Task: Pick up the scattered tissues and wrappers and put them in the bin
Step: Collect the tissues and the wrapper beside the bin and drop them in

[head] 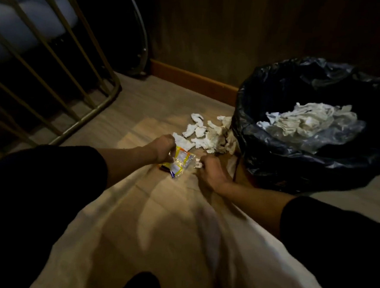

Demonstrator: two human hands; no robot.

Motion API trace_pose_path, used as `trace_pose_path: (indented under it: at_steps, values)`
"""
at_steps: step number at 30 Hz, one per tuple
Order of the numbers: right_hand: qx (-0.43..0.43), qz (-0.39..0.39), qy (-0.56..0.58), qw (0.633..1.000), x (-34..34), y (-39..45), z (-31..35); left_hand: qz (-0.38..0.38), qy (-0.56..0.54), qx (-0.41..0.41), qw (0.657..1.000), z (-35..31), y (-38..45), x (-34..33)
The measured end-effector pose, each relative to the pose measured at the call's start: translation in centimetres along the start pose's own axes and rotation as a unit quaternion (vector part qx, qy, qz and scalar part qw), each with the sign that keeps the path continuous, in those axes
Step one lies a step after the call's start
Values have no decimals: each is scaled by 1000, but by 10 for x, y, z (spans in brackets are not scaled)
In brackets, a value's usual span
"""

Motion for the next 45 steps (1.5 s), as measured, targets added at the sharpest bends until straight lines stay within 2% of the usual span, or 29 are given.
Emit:
trace_pose_path:
  at_steps: [1,3,4,7,8,11,14,17,20,23,25,29,30,34,35,37,40,43,45]
  values:
    - [-18,-16,8,1000,6,-2,-4,-20,17,-9,1000,9,24,-21]
    - [-43,-12,-3,999,11,-11,-17,-13,13,-9,1000,16,28,-32]
    - [-62,-10,-8,998,11,-14,-25,-20,-14,-35,999,17,34,-39]
    - [-170,-26,2,985,-5,-37,-51,-53,-64,-91,992,20,37,-53]
    - [-207,-50,-7,977,-9,-43,-56,-64,-79,-91,991,24,41,-58]
    - [-234,-116,-40,964,-18,-47,-48,-80,-92,-70,990,39,49,-79]
    - [-258,-137,-15,956,-28,-42,-42,-74,-135,-53,987,57,47,-98]
    - [-238,-193,20,952,-33,-29,-43,-102,-169,-49,979,73,40,-99]
    - [-187,-195,-19,963,-37,-14,-31,-145,-175,-39,973,82,31,-91]
    - [-133,-201,-27,970,-42,0,-24,-130,-184,7,974,88,35,-90]
    - [-139,-183,-23,973,-41,9,-22,-121,-221,39,967,88,43,-86]
    - [-157,-223,14,962,-17,35,-25,-133,-259,47,955,74,74,-75]
    - [-168,-227,23,959,-14,44,-31,-132,-253,40,958,69,83,-74]
    - [-352,-217,54,909,-29,78,-101,-79,-193,32,977,63,108,-81]
    - [-371,-218,38,902,-35,79,-116,-69,-179,42,981,66,109,-85]
    - [-350,-232,14,907,-26,62,-93,-69,-170,53,982,69,107,-89]
    - [-241,-161,-3,957,-31,28,-37,-89,-153,36,984,71,102,-90]
    - [-168,-168,-35,971,-37,14,-19,-120,-127,16,984,73,93,-86]
    - [-169,-162,-33,972,-42,14,-16,-154,-68,-6,986,74,89,-81]
Point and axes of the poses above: each hand's wrist, its own y-axis towards the middle knuckle, its own x-axis out of the back of the hand, z = x × y, the point moved 6 cm from there along y, towards the middle knuckle, and after that the axes turned 9 degrees about -z, right-handed, at the moved point
